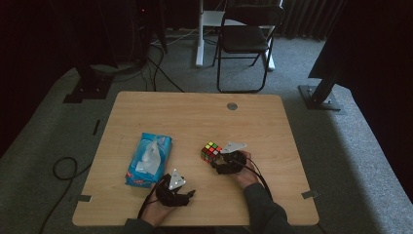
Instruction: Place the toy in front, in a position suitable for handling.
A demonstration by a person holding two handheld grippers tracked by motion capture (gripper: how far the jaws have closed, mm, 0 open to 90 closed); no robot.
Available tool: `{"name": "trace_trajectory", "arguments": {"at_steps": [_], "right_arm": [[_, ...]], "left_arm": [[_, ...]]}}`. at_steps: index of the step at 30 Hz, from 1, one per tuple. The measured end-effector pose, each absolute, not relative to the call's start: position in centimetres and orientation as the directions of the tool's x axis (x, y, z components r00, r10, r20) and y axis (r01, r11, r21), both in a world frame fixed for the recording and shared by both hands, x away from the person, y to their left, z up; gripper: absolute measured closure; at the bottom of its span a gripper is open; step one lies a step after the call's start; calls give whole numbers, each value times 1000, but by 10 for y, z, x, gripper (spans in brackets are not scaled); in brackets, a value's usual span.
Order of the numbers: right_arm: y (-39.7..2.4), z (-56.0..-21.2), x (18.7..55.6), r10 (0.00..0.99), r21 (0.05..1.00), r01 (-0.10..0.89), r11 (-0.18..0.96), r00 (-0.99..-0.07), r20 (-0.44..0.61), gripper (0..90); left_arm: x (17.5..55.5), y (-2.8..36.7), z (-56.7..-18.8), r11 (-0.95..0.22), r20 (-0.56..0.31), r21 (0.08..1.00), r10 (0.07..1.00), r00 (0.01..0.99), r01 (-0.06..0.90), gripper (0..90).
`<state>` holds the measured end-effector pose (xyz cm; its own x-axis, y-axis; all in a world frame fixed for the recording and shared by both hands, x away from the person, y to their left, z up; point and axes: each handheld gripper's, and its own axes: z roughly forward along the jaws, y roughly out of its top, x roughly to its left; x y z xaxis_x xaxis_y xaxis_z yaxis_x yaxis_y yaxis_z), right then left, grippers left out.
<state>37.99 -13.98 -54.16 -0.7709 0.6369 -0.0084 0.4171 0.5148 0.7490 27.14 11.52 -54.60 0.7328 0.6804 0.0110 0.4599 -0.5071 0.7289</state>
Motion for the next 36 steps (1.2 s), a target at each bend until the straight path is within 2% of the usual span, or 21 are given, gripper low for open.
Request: {"name": "trace_trajectory", "arguments": {"at_steps": [9, 10, 12, 16, 18, 21, 27, 36], "right_arm": [[-145, -541, 374, 611, 745, 403, 531, -792, -7, 339], [-146, -541, 373, 608, 744, 404, 532, -794, -4, 328], [-148, -541, 373, 610, 722, 428, 544, -793, 10, 203], [-155, -543, 371, 609, 710, 422, 563, -793, -11, 197], [-160, -543, 370, 614, 709, 425, 563, -789, -15, 197], [-166, -544, 371, 629, 713, 431, 554, -777, -19, 198], [-172, -547, 373, 657, 719, 450, 530, -754, -13, 197], [-173, -549, 374, 665, 728, 457, 510, -747, 3, 185]], "left_arm": [[271, 115, -546, -507, 11, 729, 681, 733, 460, 328], [271, 115, -546, -506, 9, 729, 681, 732, 461, 327], [271, 115, -546, -506, 10, 729, 682, 731, 462, 328], [270, 116, -546, -502, 10, 729, 689, 725, 466, 329], [267, 117, -545, -499, 12, 733, 690, 724, 463, 388], [263, 116, -540, -487, 6, 744, 691, 723, 458, 424], [259, 117, -517, -475, 20, 773, 681, 732, 420, 429], [267, 133, -480, -445, 47, 801, 713, 700, 400, 421]]}}
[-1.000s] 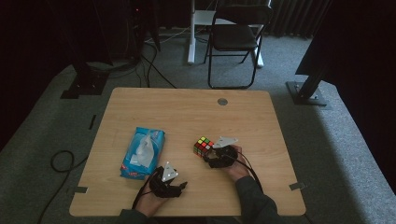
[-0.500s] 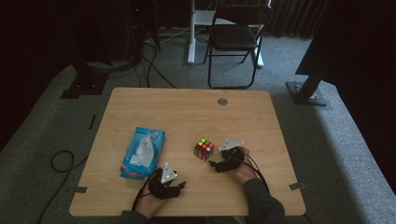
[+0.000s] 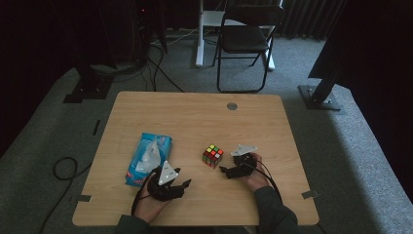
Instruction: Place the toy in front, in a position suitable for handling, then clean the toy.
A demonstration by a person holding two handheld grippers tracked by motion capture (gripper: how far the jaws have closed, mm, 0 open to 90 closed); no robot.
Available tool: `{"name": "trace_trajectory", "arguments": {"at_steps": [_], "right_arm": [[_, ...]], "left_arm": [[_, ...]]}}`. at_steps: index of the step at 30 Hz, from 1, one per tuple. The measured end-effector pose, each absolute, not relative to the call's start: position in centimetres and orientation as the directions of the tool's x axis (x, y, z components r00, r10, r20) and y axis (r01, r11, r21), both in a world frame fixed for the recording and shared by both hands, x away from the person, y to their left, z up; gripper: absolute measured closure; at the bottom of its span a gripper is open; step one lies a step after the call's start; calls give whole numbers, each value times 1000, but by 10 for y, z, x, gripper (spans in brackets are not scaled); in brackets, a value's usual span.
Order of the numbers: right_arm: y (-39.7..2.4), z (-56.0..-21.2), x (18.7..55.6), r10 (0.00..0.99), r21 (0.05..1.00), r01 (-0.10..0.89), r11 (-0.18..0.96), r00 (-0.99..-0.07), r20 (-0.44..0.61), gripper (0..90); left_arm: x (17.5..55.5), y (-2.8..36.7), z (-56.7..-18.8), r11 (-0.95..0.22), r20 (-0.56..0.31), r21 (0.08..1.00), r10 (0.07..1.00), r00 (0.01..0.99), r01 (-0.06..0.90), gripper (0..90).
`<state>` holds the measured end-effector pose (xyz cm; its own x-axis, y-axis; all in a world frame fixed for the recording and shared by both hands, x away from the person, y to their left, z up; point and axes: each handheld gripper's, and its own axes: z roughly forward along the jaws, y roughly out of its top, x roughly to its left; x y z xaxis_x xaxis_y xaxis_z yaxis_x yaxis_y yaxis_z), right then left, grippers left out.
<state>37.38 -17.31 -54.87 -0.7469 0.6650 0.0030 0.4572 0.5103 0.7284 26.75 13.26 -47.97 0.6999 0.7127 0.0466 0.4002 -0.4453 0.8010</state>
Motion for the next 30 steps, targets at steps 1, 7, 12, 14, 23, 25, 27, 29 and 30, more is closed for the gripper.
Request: {"name": "trace_trajectory", "arguments": {"at_steps": [1, 7, 12, 14, 23, 25, 27, 29, 30], "right_arm": [[-173, -549, 374, 665, 729, 457, 510, -747, 4, 183], [-174, -549, 374, 663, 729, 455, 512, -749, 2, 180], [-174, -549, 374, 663, 729, 456, 511, -748, 2, 180], [-174, -549, 374, 664, 729, 456, 511, -748, 2, 180], [-174, -549, 374, 665, 729, 456, 510, -747, 2, 180], [-173, -549, 374, 665, 729, 456, 510, -747, 2, 180], [-174, -549, 374, 665, 729, 456, 510, -747, 2, 180], [-173, -549, 374, 665, 729, 456, 510, -747, 2, 180], [-173, -549, 374, 665, 729, 456, 510, -747, 2, 180]], "left_arm": [[269, 135, -477, -444, 49, 802, 715, 697, 399, 418], [275, 144, -463, -445, 77, 799, 744, 664, 405, 383], [277, 152, -452, -440, 103, 807, 762, 640, 394, 367], [278, 155, -448, -432, 112, 812, 775, 622, 393, 348], [284, 173, -437, -380, 119, 832, 834, 539, 405, 269], [287, 177, -437, -379, 139, 828, 852, 505, 412, 256], [290, 179, -438, -376, 141, 823, 861, 488, 426, 244], [293, 178, -440, -380, 149, 816, 866, 477, 435, 225], [294, 177, -441, -385, 156, 811, 868, 471, 440, 212]]}}
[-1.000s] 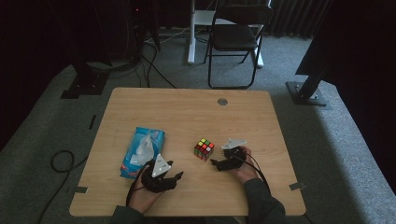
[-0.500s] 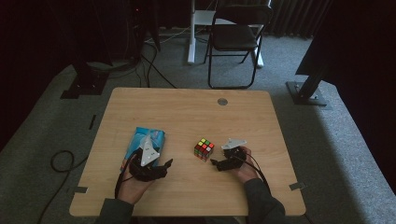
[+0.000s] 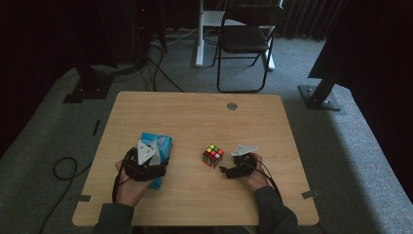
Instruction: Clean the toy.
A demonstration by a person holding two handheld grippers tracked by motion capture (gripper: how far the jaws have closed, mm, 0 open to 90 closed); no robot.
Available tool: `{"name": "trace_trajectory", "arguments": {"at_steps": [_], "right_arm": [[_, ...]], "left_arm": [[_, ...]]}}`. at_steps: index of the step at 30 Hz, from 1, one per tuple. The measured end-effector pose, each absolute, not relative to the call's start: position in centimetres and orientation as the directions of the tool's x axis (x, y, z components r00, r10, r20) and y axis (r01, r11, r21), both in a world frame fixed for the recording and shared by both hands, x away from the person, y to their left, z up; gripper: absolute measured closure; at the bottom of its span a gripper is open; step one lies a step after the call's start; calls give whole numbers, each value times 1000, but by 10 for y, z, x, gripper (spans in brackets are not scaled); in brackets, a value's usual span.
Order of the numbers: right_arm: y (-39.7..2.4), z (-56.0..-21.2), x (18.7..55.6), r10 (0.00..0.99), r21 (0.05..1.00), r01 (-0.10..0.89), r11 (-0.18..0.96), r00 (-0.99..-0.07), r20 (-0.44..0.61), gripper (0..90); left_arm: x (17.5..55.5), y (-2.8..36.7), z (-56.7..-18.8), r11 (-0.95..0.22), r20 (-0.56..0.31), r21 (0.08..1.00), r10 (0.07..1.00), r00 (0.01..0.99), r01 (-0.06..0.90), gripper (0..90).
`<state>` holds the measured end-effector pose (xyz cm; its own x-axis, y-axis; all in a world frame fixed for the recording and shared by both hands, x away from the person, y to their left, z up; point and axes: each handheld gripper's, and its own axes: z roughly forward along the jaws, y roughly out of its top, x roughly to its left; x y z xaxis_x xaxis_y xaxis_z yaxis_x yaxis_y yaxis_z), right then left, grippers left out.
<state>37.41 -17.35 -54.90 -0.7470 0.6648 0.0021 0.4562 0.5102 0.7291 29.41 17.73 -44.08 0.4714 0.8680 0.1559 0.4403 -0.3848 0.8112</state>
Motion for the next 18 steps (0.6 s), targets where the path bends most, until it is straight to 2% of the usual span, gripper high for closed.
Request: {"name": "trace_trajectory", "arguments": {"at_steps": [7, 14, 18], "right_arm": [[-174, -549, 374, 665, 729, 456, 510, -747, 2, 180], [-174, -549, 374, 665, 729, 456, 510, -747, 2, 180], [-174, -549, 374, 664, 729, 456, 511, -747, 2, 180]], "left_arm": [[303, 175, -449, -395, 186, 785, 885, 426, 477, 189], [308, 181, -452, -386, 182, 769, 896, 404, 510, 367], [311, 182, -452, -377, 168, 764, 899, 404, 523, 426]]}}
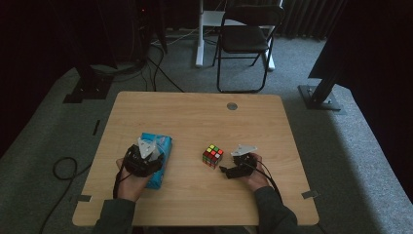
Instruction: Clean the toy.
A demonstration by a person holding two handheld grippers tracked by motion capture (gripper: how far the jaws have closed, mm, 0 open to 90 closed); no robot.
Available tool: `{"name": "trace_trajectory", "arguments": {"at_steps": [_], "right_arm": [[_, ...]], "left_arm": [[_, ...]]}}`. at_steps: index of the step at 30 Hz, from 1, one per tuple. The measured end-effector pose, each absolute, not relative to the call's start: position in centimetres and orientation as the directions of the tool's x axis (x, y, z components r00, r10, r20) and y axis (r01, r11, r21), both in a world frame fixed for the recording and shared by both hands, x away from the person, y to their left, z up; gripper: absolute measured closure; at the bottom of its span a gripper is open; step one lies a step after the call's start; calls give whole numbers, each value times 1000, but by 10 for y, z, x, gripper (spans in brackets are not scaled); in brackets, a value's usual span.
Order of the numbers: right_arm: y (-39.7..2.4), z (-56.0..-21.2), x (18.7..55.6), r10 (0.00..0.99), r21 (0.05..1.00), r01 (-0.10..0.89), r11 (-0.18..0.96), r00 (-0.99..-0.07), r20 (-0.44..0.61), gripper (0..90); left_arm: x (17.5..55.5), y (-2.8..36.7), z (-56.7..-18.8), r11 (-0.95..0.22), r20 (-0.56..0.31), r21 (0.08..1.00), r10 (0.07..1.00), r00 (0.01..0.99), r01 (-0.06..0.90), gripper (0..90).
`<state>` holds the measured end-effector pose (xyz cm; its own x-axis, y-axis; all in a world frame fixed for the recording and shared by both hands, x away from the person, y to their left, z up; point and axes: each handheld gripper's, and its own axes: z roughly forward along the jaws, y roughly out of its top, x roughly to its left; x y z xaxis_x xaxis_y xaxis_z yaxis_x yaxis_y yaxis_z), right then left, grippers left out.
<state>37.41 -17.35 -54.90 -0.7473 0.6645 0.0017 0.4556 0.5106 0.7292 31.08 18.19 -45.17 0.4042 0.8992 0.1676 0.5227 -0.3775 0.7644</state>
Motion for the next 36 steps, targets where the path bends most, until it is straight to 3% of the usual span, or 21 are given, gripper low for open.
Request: {"name": "trace_trajectory", "arguments": {"at_steps": [5, 7, 17, 36], "right_arm": [[-174, -549, 374, 664, 729, 455, 511, -747, 1, 181], [-174, -549, 374, 664, 729, 455, 511, -747, 2, 181], [-174, -549, 374, 664, 729, 455, 511, -747, 2, 180], [-174, -549, 374, 664, 729, 455, 511, -747, 1, 180]], "left_arm": [[312, 183, -451, -369, 151, 763, 900, 409, 531, 511], [313, 185, -451, -371, 144, 757, 898, 416, 538, 601], [315, 191, -450, -362, 119, 746, 898, 423, 558, 871], [313, 204, -430, -324, 90, 782, 904, 418, 532, 898]]}}
